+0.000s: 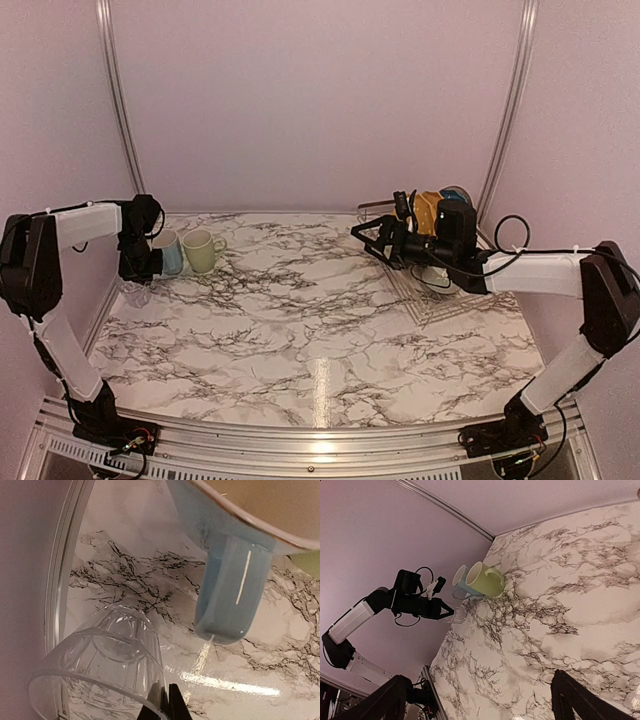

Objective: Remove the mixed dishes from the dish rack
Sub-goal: Place the cup at the corner of the board.

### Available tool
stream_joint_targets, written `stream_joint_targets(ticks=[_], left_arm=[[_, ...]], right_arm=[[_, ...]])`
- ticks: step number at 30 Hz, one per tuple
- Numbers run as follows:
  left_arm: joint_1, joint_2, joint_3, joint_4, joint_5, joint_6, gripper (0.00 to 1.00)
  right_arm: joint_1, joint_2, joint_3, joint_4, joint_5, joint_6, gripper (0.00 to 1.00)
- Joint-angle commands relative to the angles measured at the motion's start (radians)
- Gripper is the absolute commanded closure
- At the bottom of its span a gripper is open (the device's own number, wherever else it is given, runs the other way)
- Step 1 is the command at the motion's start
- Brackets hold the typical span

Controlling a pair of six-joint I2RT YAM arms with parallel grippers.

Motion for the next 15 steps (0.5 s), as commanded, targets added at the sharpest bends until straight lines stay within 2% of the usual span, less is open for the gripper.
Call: stream_joint_targets(ticks=[1, 3, 11, 15], left_arm=[[0.009, 0.025, 0.018, 0.016, 0.026, 0.017, 0.95], [0.009, 0.024, 0.015, 0.021, 0.029, 0.019, 0.89], [0.009, 0.001, 0.015, 0.019, 0.012, 0.029, 0.75], [0.01, -0.032, 0.018, 0.012, -0.013, 0.035, 0.63]], right_arm=[[-0.007, -0.022, 0.023, -0.03, 0.016, -0.017, 0.03], [-0.007, -0.025, 0.025, -0.036, 0.017, -0.019, 0.03], [-0.008, -0.028, 0.029, -0.048, 0.022, -0.023, 0.03], [-0.007, -0.024, 0.032, -0.052, 0.023, -0.028, 0.03]])
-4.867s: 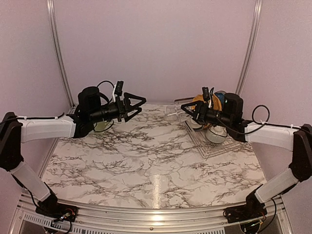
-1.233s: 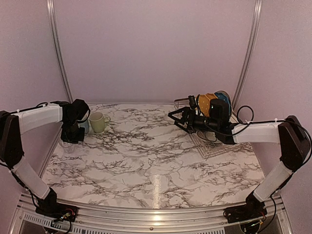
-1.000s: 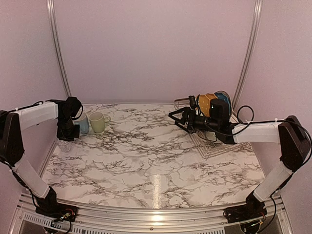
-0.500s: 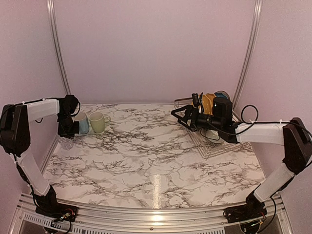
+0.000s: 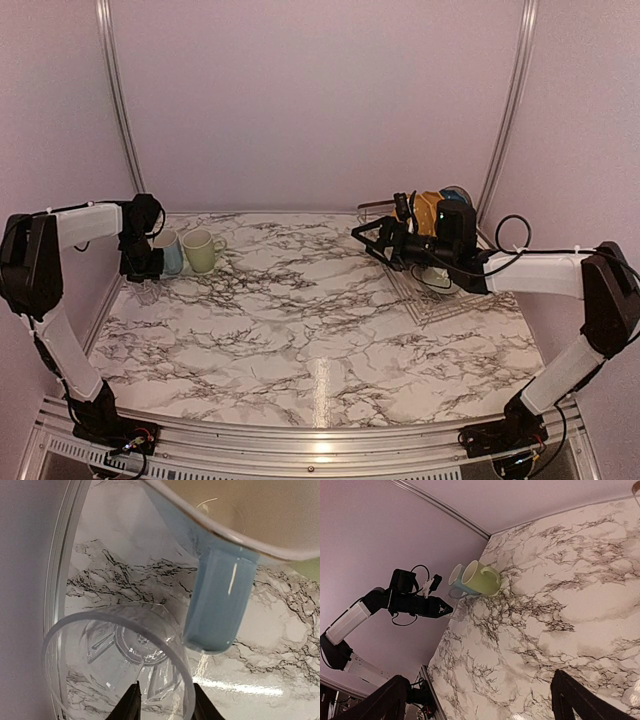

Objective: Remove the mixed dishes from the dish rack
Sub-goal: Place the cup at the corner of the board, then grab the bowl from the dish rack.

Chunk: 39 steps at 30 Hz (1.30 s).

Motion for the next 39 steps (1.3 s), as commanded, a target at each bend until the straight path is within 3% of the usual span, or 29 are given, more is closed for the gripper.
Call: stream_joint_targets(ticks=[1, 9, 16, 28, 37, 39], left_arm=[[0.005, -0.056, 0.018, -0.014, -0.037, 0.013, 0.61], [0.005, -0.158, 0.016, -0.025, -0.056, 0.022, 0.46], [0.004, -0.354, -0.031, 0.083, 0.078, 0.066, 0.34], [0.004, -0.564, -0.064, 0.356, 0.489, 0.005, 0.22], [0.003, -0.614, -0.17, 0.487, 0.585, -0.079, 0.2], [0.003, -0.613, -0.185, 0.499, 0.592, -0.091, 0.2]], right_arm=[[-0.007, -0.017, 0.035, -0.026, 0.012, -0.024, 0.03], [-0.007, -0.024, 0.065, -0.127, 0.055, -0.098, 0.03], [-0.007, -0.034, 0.129, -0.291, 0.156, -0.208, 0.02], [-0.01, -0.107, 0.196, -0.527, 0.413, -0.407, 0.01], [-0.034, -0.1, 0.311, -0.759, 0.7, -0.541, 0.02], [-0.078, -0.098, 0.317, -0.794, 0.7, -0.538, 0.02]])
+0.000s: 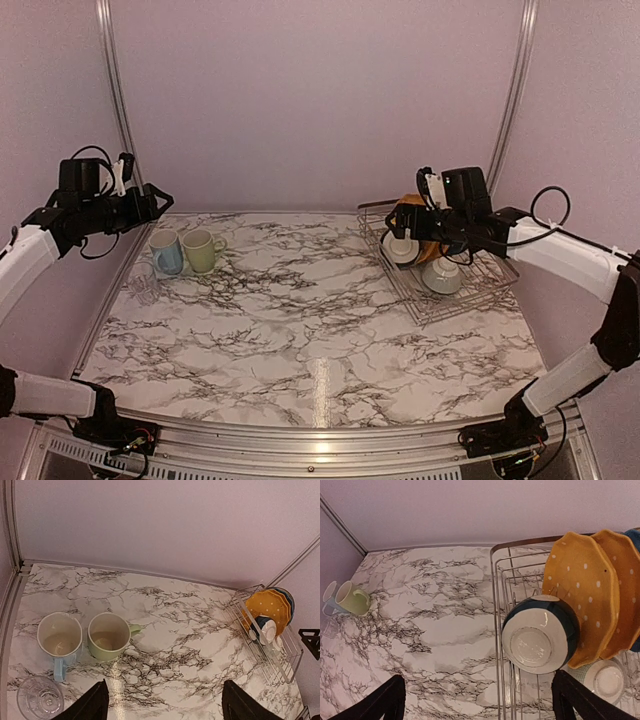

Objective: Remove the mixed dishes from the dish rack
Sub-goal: Grab the bowl from the dish rack.

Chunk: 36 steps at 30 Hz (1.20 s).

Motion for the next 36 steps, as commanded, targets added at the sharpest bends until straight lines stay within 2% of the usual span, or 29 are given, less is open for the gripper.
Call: stream_joint_targets(ticks=[1, 6, 9, 11, 17, 22, 27, 36], left_arm=[[0.003, -0.008, -0.033, 0.071, 0.067, -0.048, 0.2], [0.0, -0.001, -0.041, 0.089, 0.103, -0.067, 0.19], [-0.004, 0.003, -0.047, 0.101, 0.102, -0.073, 0.11], [-0.004, 0.006, -0.048, 0.105, 0.103, -0.077, 0.1], [-0.01, 0.002, -0.039, 0.11, 0.114, -0.089, 0.09], [-0.012, -0.02, -0.041, 0.093, 0.093, -0.102, 0.08], [-0.013, -0.035, -0.032, 0.058, 0.088, -0.096, 0.09], [-0.015, -0.053, -0.052, 0.073, 0.101, -0.115, 0.11]], right_arm=[[-0.082, -0.013, 0.036, -0.148, 0.116, -0.053, 0.02], [-0.178, -0.052, -0.023, -0.165, 0.172, -0.08, 0.01], [-0.25, -0.037, -0.04, -0.183, 0.178, -0.093, 0.02], [-0.283, -0.011, -0.036, -0.195, 0.197, -0.107, 0.02], [-0.294, 0.134, 0.006, -0.245, 0.269, -0.157, 0.04], [-0.296, 0.207, 0.017, -0.196, 0.259, -0.173, 0.07], [-0.298, 0.256, 0.015, -0.146, 0.235, -0.172, 0.14], [-0.297, 0.305, 0.016, -0.064, 0.194, -0.177, 0.32]])
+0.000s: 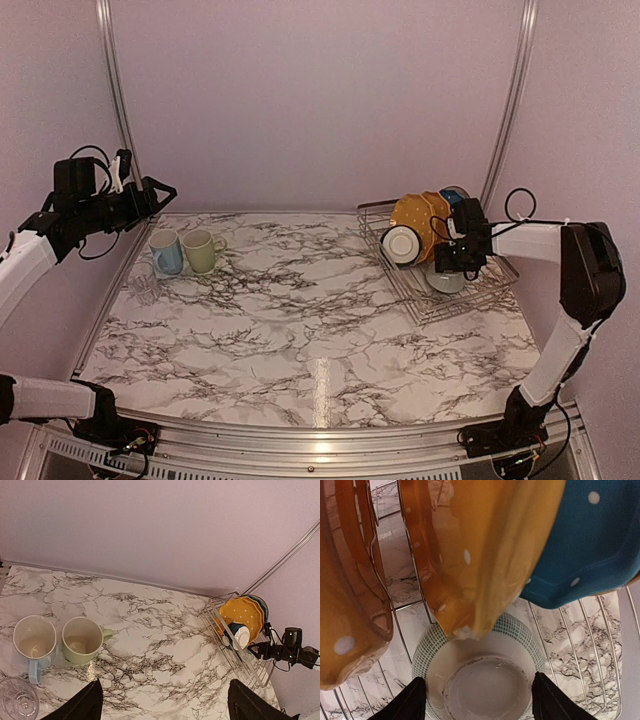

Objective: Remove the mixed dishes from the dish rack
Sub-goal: Grab the bowl from the dish rack.

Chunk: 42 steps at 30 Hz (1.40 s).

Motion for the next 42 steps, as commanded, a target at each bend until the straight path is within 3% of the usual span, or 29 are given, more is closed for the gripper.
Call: stream_joint_targets(ticks=[1, 5, 11, 19, 42], left_arm=[[-0.008, -0.017, -0.018, -0.003, 0.007, -0.006, 0.12], [-0.008, -0.018, -0.014, -0.003, 0.012, -0.01, 0.12], [-0.011, -0.014, -0.02, -0.004, 0.012, -0.013, 0.11], [-0.021, -0.006, -0.042, 0.029, 0.02, -0.036, 0.11], [-0.117, 0.117, -0.017, 0.102, 0.018, -0.067, 0.11]], right_arm=[[-0.005, 0.021, 0.042, 0.051, -0.018, -0.007, 0.32], [-0.005, 0.034, 0.048, 0.041, -0.028, 0.003, 0.41], [-0.005, 0.024, 0.033, 0.051, -0.007, -0.003, 0.37], [-0.005, -0.003, 0.014, 0.052, -0.015, 0.002, 0.58], [-0.005, -0.274, -0.142, 0.142, -0.107, 0.041, 0.85]])
